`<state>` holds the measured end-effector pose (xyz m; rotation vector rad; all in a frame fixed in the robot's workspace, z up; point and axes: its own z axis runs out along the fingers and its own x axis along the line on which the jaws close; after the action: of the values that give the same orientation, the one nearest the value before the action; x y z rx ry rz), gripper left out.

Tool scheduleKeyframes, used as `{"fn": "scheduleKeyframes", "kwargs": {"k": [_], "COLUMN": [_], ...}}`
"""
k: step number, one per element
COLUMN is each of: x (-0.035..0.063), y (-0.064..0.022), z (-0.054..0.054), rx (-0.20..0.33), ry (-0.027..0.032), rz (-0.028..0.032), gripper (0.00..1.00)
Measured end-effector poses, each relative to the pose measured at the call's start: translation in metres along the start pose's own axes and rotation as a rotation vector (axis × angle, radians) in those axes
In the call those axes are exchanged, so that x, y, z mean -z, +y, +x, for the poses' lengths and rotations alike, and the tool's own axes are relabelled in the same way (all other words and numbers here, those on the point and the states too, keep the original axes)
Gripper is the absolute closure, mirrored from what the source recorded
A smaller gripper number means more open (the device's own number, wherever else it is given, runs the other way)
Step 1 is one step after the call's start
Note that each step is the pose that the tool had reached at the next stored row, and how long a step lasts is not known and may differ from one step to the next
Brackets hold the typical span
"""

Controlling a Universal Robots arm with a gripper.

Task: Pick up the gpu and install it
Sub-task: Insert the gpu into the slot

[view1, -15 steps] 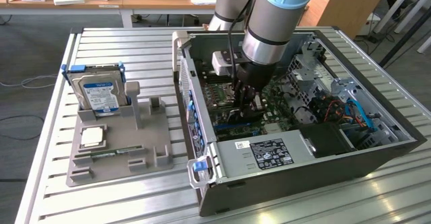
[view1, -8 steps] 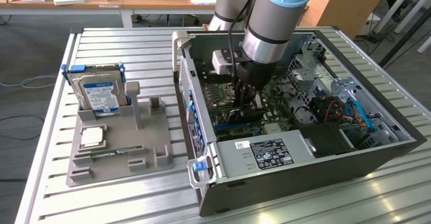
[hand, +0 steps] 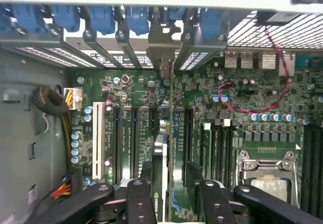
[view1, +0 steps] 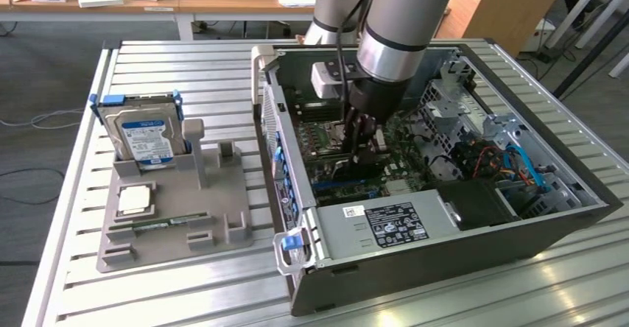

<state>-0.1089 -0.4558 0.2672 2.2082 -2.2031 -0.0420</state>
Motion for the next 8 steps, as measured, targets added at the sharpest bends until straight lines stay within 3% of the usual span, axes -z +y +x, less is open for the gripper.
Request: {"fn": "scheduleKeyframes", "kwargs": {"k": [8], "x": [0.0172], "y": [0.0006], "z": [0.000], "rx": [0.000], "ry": [-0.0001], "rz": [0.0000], "gripper": [0.60]}}
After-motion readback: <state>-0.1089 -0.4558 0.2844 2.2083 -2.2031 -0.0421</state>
